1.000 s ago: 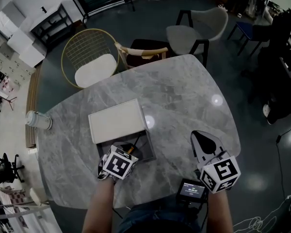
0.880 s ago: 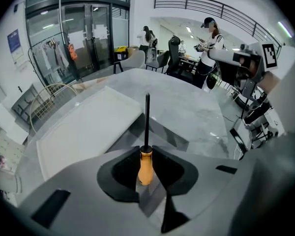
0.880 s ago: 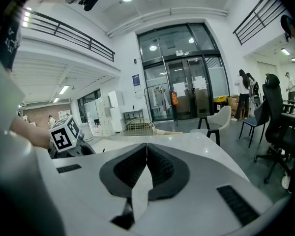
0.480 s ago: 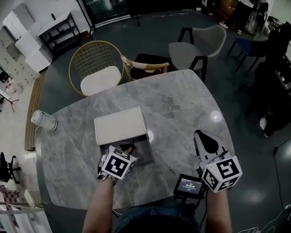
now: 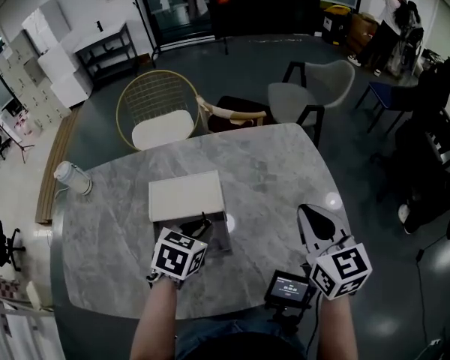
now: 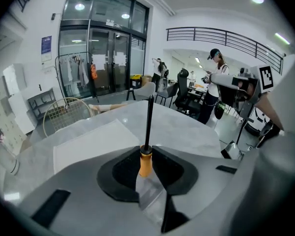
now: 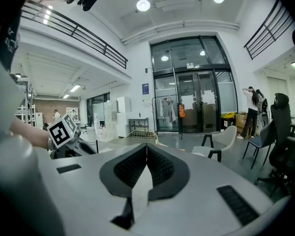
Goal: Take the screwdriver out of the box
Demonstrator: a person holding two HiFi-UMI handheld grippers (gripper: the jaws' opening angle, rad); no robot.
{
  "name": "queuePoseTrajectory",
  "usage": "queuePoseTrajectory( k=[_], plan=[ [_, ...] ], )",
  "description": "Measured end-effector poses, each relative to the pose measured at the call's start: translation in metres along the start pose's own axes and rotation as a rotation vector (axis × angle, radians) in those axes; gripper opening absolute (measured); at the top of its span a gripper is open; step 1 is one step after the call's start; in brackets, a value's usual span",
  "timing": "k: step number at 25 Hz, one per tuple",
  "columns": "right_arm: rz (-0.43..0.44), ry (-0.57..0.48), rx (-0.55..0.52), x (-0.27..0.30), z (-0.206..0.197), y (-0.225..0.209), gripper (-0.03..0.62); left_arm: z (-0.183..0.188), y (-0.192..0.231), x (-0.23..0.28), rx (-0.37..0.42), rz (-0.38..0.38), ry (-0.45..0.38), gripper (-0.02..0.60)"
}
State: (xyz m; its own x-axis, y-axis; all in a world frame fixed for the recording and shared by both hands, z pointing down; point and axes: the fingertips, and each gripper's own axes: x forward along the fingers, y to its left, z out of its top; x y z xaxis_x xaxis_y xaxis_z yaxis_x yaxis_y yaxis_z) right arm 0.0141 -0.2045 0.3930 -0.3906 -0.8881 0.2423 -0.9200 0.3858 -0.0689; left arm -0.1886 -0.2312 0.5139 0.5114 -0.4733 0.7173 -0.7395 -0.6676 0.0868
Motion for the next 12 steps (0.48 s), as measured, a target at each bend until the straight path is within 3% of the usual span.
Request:
queuePoseTrajectory(
  k=[6,12],
  plan=[
    [0.039,-0.005,-0.043,-0.003,0.005,-0.002,0.026,0.025,-0.003,-0.012,-0.071,0.031,-0.159,0.086],
    [0.022,-0.031,-0.036,-0.011,0.016,-0.007,0.025,0.050,-0.010,-0.027,-0.057,0.026,-0.279,0.086]
  ],
)
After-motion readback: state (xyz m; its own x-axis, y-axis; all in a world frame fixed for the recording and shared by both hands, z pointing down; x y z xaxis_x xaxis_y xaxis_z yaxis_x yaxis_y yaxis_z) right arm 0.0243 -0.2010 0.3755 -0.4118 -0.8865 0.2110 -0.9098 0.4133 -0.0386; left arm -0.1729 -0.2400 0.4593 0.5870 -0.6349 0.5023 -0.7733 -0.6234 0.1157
